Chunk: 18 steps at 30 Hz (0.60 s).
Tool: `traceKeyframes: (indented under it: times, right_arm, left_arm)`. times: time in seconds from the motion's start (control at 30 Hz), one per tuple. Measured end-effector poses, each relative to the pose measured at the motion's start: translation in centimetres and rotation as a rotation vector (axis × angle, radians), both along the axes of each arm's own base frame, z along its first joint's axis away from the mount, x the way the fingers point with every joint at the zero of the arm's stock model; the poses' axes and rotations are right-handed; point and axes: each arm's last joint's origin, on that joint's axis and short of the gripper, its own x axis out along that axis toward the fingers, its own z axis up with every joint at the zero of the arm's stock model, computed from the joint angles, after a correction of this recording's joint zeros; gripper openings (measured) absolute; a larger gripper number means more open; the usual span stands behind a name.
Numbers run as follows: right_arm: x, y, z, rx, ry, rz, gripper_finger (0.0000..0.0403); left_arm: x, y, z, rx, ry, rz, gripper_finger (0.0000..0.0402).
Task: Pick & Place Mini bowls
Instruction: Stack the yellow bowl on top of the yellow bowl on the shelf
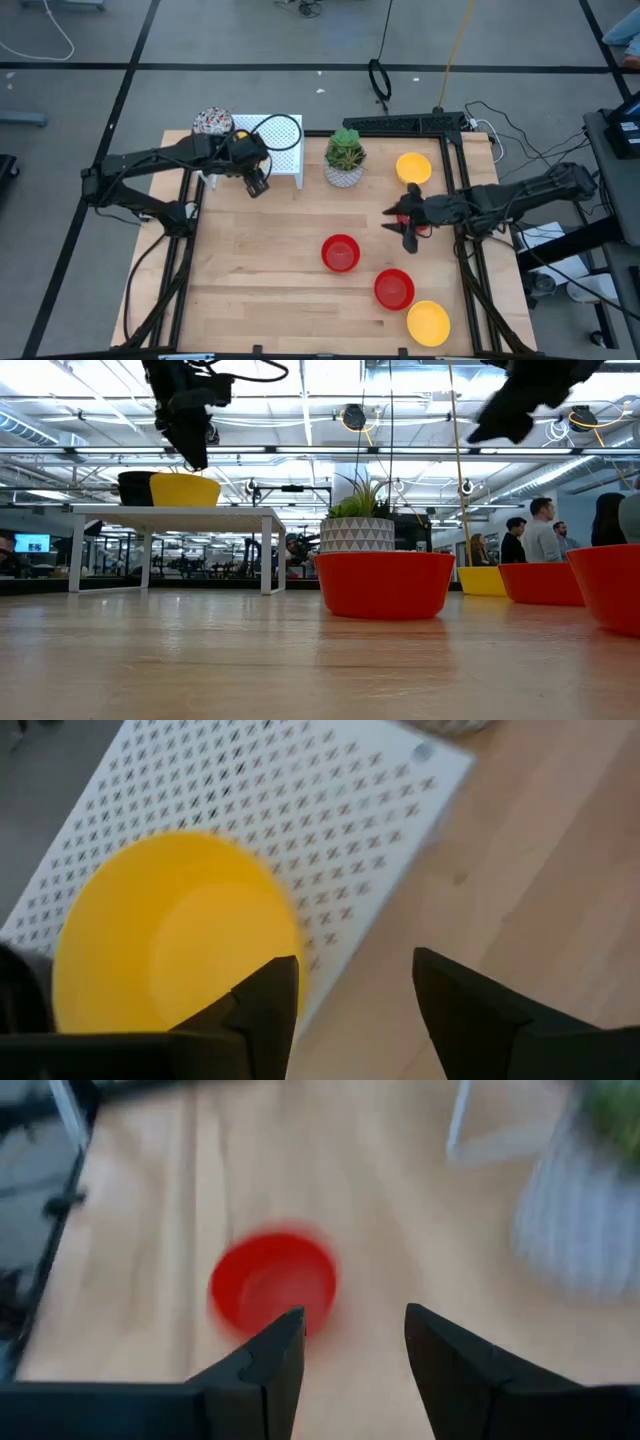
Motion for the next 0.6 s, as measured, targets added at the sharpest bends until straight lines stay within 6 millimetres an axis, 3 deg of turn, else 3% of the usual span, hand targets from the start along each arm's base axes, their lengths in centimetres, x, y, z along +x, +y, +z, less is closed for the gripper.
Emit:
traceKeyframes:
  times: [0.27,0.6]
  right_arm:
    - [-0.1,4.6,-1.9,0.503,0.445,0.105,0.016]
    - [-0.7,9.7,-5.0,0.622,0.774,0.068,0.016]
  left_arm:
    - [1.3,-0.9,0.6,0.047,-0.098,-0.087,0.0203]
    - [2.6,-1.4,1.3,0.123,-0.195,-0.192,0.0202]
